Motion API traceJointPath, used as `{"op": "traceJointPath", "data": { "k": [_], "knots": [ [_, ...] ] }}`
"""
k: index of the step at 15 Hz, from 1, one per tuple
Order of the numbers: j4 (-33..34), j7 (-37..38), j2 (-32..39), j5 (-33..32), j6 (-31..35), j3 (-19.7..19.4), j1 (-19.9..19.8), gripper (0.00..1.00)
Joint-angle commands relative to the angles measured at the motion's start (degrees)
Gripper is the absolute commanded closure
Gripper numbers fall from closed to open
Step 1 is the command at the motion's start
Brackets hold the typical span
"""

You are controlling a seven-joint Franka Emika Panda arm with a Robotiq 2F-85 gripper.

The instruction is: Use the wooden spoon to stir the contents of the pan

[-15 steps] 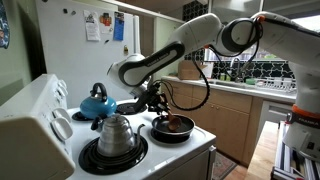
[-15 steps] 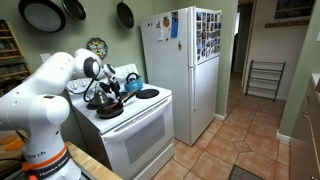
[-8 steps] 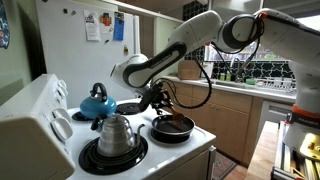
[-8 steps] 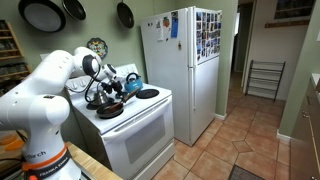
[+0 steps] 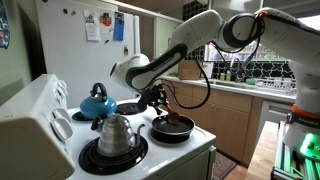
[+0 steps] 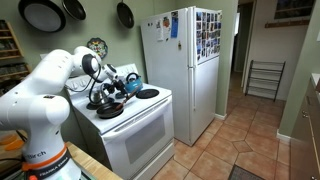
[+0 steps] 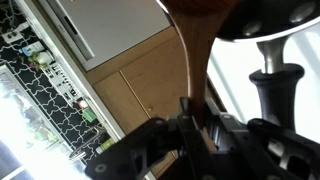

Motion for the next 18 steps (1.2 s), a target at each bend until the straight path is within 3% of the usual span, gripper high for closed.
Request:
{"op": "traceJointPath", "data": {
  "k": [1, 18],
  "knots": [
    [-2.36, -0.11, -0.98, -2.27, 4.88, 0.08, 0.41, 0.96],
    [-2.71, -15.76, -1.01, -0.93, 12.17, 4.36, 0.53, 0.96]
  ]
}}
